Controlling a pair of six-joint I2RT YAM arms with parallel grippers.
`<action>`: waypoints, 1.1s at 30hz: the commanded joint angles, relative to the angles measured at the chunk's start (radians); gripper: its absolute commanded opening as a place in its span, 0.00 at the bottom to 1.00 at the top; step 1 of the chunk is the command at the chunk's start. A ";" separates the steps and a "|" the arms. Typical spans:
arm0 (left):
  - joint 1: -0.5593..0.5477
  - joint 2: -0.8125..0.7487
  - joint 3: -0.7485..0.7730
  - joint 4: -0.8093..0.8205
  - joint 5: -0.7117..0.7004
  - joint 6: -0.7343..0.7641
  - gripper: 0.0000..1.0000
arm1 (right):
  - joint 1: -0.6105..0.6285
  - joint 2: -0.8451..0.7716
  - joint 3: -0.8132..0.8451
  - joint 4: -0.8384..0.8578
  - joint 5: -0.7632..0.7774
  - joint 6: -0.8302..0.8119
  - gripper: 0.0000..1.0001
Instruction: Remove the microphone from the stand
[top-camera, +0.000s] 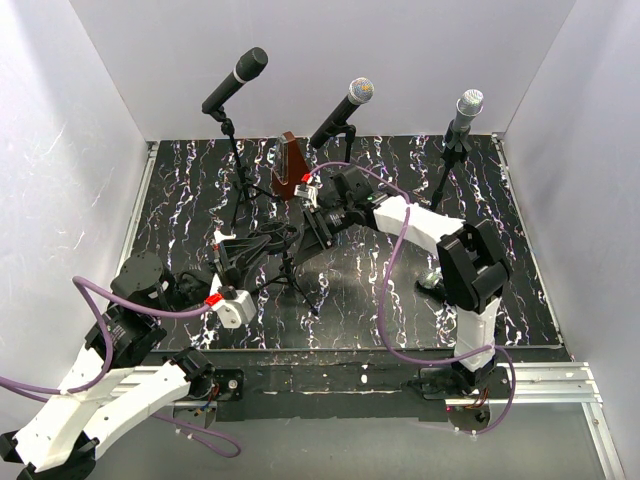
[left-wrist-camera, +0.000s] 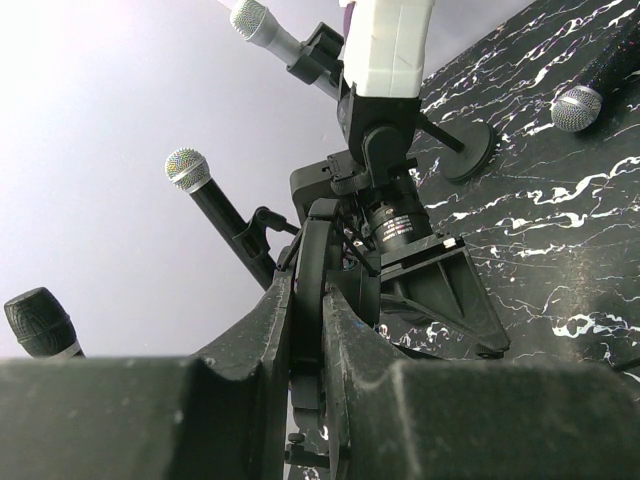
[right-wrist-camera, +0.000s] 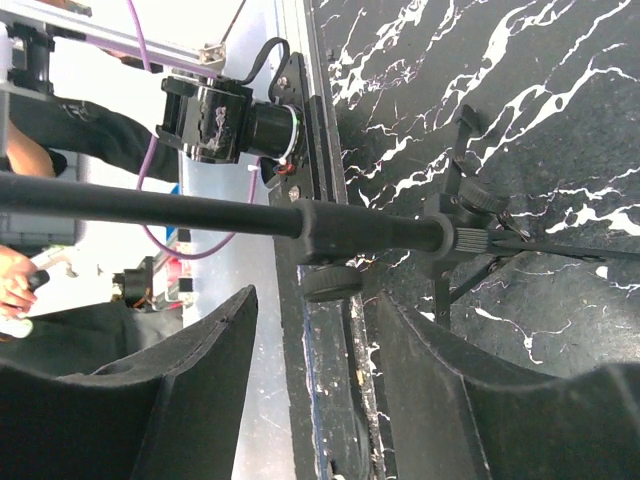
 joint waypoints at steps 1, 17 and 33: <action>0.006 0.002 0.011 -0.025 0.004 -0.006 0.00 | -0.014 0.024 0.036 0.097 -0.054 0.079 0.56; 0.006 0.005 0.004 -0.025 0.002 -0.001 0.00 | -0.014 0.051 0.019 0.159 -0.084 0.113 0.48; 0.004 0.009 0.000 -0.022 -0.006 -0.001 0.00 | -0.009 0.048 0.007 0.218 -0.115 0.117 0.19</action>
